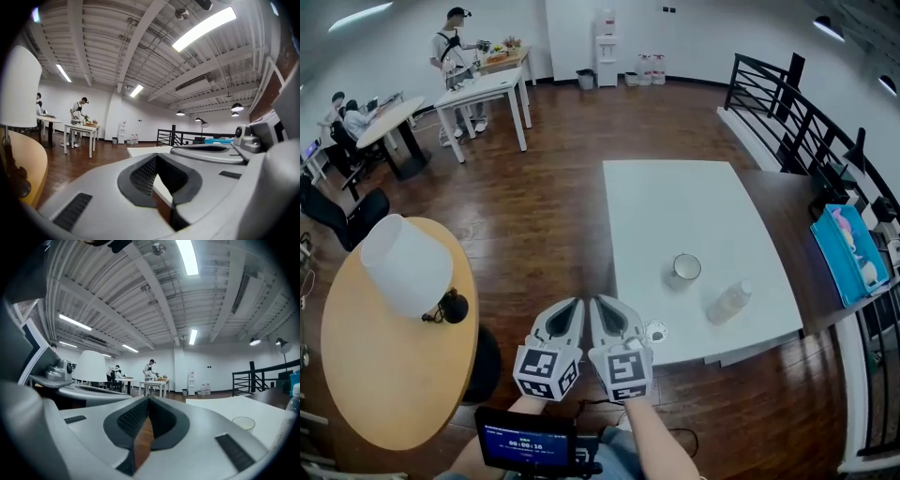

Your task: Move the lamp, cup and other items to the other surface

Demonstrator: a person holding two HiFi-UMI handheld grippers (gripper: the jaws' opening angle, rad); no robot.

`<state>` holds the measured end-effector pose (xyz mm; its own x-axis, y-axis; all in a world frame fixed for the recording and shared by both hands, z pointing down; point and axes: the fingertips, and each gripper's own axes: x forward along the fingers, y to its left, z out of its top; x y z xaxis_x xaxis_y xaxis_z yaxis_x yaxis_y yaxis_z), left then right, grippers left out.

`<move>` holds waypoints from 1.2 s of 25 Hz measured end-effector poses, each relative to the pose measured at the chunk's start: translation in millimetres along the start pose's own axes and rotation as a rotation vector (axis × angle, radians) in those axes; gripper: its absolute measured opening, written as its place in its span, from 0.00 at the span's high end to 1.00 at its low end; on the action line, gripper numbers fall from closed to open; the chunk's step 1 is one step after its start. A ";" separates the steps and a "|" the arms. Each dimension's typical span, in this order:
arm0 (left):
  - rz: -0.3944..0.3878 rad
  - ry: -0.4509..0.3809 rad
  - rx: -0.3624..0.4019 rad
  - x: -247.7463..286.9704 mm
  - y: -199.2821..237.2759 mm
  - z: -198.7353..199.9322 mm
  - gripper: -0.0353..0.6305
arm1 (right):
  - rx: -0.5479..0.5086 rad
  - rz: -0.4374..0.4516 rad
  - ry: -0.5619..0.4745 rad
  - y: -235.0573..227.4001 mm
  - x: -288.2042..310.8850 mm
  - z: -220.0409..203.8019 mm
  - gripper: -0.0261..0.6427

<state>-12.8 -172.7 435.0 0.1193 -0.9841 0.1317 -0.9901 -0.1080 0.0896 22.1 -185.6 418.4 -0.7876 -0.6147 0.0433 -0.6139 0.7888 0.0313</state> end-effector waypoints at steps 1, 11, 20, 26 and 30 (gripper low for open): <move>0.007 -0.006 0.001 -7.4 8.1 3.0 0.93 | -0.002 0.016 -0.003 12.8 3.9 5.8 0.96; 0.057 -0.027 -0.005 -53.1 56.8 11.5 0.93 | -0.014 0.099 -0.033 80.0 27.6 23.4 0.96; 0.104 -0.070 0.017 -76.5 84.7 20.7 0.93 | -0.021 0.154 -0.037 114.4 44.2 22.5 0.96; 0.163 -0.087 0.014 -94.5 109.9 18.7 0.93 | -0.002 0.201 -0.031 140.3 55.2 21.2 0.96; 0.204 -0.107 -0.010 -114.8 135.4 13.3 0.92 | 0.004 0.254 -0.039 169.0 71.7 15.2 0.93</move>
<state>-161.6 -76.3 418.9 -0.0925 -0.9948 0.0431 -0.9920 0.0958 0.0819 -139.0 -96.5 411.7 -0.9179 -0.3967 0.0107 -0.3964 0.9178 0.0200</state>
